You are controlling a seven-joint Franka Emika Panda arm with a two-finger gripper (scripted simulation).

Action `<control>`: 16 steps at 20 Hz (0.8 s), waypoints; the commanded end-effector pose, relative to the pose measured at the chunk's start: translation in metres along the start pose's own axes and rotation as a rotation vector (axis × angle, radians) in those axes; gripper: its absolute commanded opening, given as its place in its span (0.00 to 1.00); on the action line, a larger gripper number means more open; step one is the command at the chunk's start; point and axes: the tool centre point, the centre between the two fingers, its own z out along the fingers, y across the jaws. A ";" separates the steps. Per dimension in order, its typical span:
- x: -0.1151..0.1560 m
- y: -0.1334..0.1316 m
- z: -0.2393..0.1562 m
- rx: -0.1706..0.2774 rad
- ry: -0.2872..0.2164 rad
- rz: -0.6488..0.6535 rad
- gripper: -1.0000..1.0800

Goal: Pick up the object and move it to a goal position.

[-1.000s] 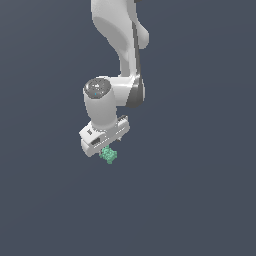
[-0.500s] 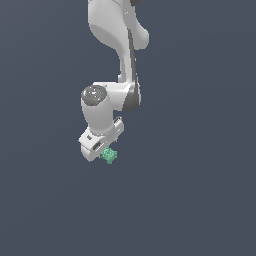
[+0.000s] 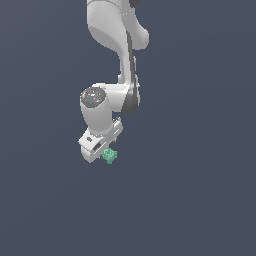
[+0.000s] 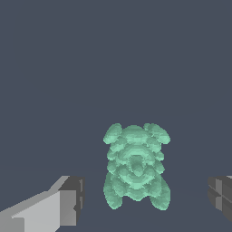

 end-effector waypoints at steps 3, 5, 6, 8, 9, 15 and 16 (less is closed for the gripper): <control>0.000 0.000 0.009 0.000 0.000 -0.001 0.96; 0.000 -0.001 0.019 0.000 0.000 -0.002 0.96; 0.000 -0.001 0.024 0.000 0.000 -0.003 0.96; 0.000 -0.001 0.036 0.000 0.000 -0.004 0.96; 0.000 -0.001 0.040 0.000 0.000 -0.004 0.96; 0.000 0.000 0.050 0.000 0.000 -0.005 0.96; 0.000 0.000 0.050 0.000 0.000 -0.005 0.00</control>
